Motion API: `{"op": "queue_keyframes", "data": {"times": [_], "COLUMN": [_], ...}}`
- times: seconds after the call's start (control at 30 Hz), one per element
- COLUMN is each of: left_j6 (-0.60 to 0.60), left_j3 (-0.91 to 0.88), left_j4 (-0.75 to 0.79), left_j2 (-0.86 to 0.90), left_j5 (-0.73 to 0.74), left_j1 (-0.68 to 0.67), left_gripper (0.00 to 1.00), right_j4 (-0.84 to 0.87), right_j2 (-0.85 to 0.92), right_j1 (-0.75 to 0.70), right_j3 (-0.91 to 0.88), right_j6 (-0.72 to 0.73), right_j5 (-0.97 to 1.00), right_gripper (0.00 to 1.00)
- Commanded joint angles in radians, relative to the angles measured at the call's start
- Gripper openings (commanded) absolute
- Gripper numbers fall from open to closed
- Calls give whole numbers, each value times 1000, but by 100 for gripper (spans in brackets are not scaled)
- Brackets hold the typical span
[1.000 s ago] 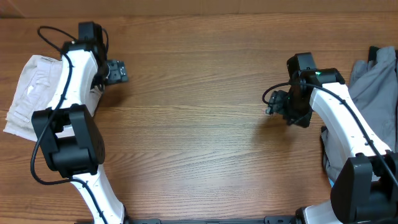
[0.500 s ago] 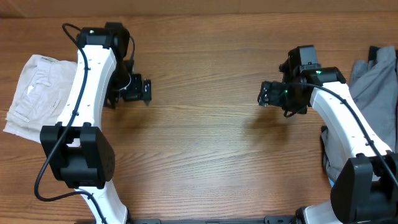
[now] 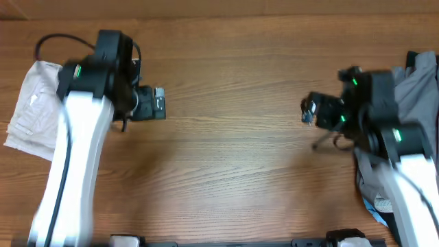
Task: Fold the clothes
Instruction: 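Release the shorts and withdraw the left gripper toward the front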
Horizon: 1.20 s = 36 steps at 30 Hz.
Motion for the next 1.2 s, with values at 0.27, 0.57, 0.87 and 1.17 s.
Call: {"op": "queue_keyframes", "data": {"times": [0.27,0.57,0.87,1.17], "left_j6": [-47,-46,-47,-46], "left_j3": [-602,-630,-630,-630], "left_j4": [369,243,201,201], "left_j2": [-774,-822,-822,-822], "left_j5": [-209,-208,-208,-208], "left_j1": [-108,-108,-108,-108], "left_gripper": [100,100,100,100], "right_j4": [57,-17,-17,29], "right_j2": [-416,-400,-396,-430], "right_j1": [-2,-2,24,24], "right_j3": [-284,-285,-285,-299], "right_j6": [29,29,29,3], "right_j5": [136,136,132,174], "right_gripper": [100,100,100,100]}}
